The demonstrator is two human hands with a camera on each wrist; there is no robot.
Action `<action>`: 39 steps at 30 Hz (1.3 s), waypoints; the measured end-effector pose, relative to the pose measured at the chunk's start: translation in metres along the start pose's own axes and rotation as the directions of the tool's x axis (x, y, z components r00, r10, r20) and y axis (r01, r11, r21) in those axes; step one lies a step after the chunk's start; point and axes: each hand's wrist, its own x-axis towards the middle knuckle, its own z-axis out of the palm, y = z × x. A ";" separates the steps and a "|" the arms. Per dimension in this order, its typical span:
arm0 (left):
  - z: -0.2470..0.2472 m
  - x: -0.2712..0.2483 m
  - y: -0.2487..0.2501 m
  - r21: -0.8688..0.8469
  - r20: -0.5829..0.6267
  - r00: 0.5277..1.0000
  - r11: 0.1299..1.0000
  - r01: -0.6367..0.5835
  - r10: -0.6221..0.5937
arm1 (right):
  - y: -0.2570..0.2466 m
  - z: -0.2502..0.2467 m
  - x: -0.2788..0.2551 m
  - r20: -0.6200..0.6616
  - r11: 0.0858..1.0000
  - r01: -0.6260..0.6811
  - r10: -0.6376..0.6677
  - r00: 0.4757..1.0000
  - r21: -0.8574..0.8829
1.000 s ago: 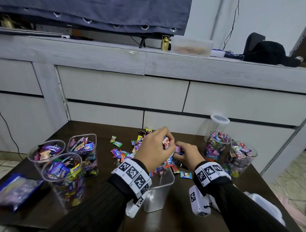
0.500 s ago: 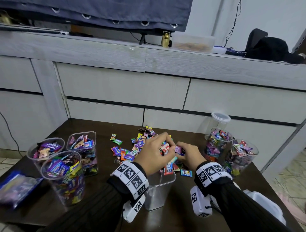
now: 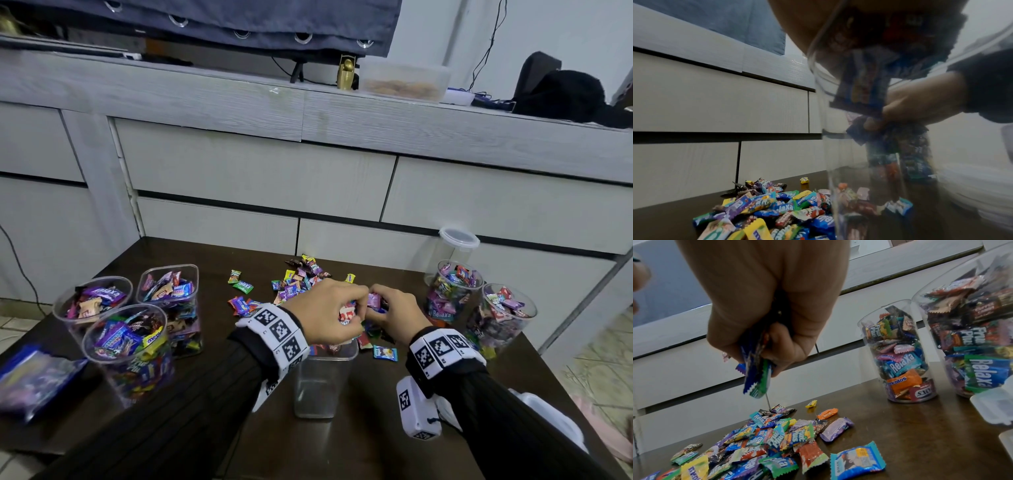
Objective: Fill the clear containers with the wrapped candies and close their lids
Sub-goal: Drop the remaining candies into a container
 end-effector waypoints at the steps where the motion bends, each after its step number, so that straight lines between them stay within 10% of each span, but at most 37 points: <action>1: -0.002 0.001 0.000 -0.001 0.018 1.000 1.000 -0.008 0.008 | 0.000 0.000 0.001 -0.004 1.000 0.001 -0.001 1.000 0.002; 24: -0.012 -0.013 0.002 0.129 0.286 0.956 0.991 0.030 -0.066 | -0.002 -0.012 0.008 -0.072 0.999 -0.002 -0.001 0.997 -0.044; 33: -0.006 -0.031 -0.009 0.193 0.039 0.999 0.980 -0.038 0.031 | -0.002 -0.016 0.004 -0.044 0.998 -0.036 0.033 0.998 -0.048; 39: -0.003 -0.044 -0.015 0.228 0.110 0.944 0.932 0.282 -0.312 | -0.018 -0.029 0.006 -0.102 1.000 -0.026 0.027 0.994 0.016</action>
